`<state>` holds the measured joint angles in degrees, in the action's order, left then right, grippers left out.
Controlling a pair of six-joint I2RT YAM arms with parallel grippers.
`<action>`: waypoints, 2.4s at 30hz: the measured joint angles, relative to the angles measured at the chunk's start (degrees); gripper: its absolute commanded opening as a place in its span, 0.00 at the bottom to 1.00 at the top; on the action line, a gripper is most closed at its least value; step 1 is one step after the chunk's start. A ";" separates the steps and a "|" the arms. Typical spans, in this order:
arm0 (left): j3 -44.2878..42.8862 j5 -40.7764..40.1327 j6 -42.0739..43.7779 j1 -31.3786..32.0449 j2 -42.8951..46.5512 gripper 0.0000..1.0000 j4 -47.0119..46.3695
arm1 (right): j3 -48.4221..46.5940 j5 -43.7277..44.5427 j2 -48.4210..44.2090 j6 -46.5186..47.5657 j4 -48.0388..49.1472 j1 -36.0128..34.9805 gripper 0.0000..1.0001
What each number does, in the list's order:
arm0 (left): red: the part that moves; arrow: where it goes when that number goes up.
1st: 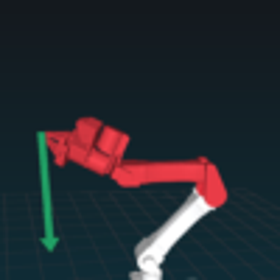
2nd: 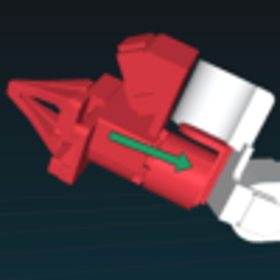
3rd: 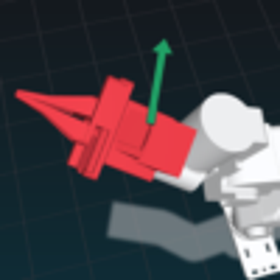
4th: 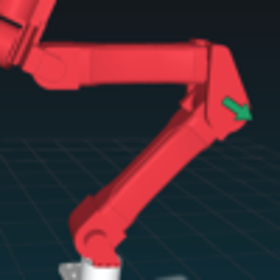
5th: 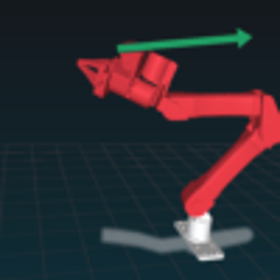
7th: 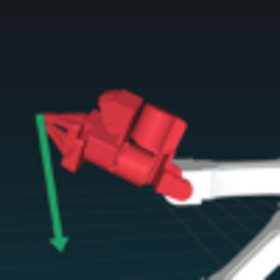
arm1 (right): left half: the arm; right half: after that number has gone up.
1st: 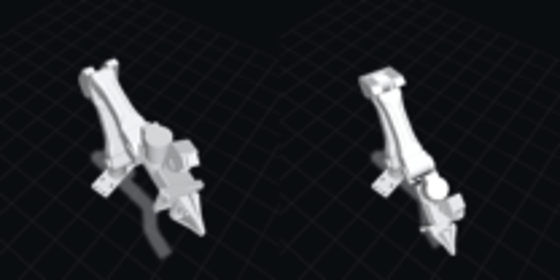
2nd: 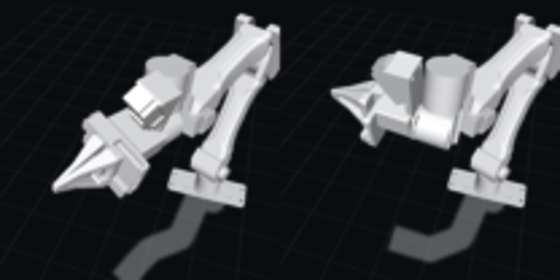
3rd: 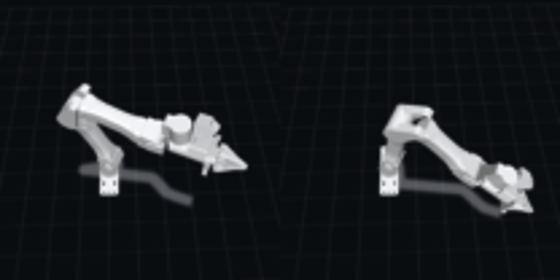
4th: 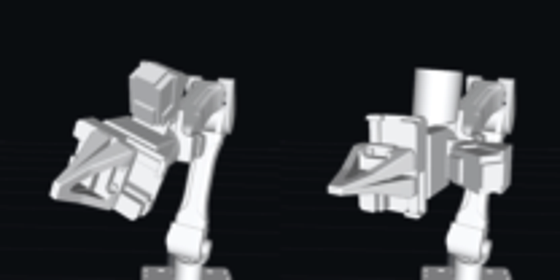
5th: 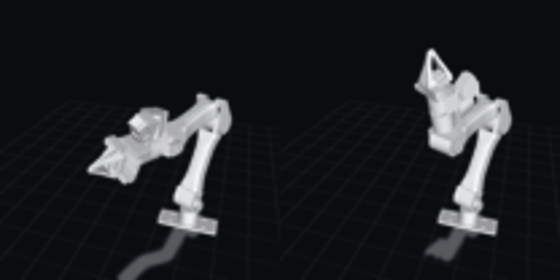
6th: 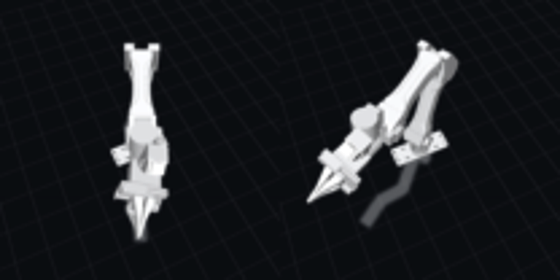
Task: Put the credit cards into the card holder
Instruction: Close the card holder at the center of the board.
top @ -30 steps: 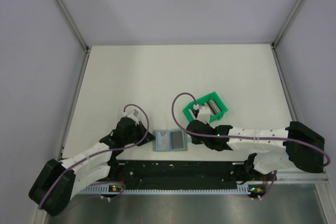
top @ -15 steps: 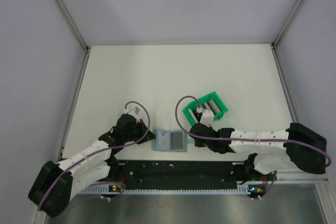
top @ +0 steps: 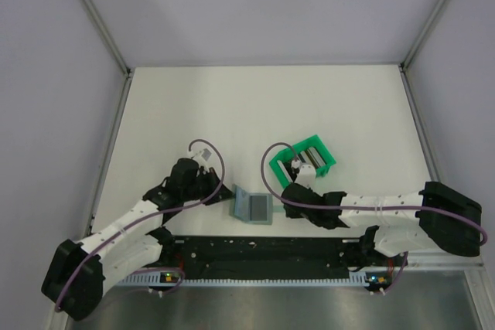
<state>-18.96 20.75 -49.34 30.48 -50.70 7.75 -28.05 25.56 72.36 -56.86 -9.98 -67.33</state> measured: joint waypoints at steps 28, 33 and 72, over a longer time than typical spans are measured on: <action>-0.63 4.50 -6.67 11.61 -13.11 0.33 -17.70 | 0.70 -1.01 -1.01 -1.44 3.17 0.00 0.00; -0.63 2.16 -6.12 12.00 -13.81 0.33 -17.84 | 0.70 -1.01 -1.90 -1.36 3.34 0.00 0.00; -3.98 -1.09 0.68 14.34 -23.65 0.31 -16.22 | -8.52 -9.75 5.29 5.92 4.90 0.00 0.18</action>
<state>-22.94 19.66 -48.66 44.82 -74.35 -8.47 -36.58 15.81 77.65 -50.94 -5.08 -67.33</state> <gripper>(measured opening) 0.305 0.139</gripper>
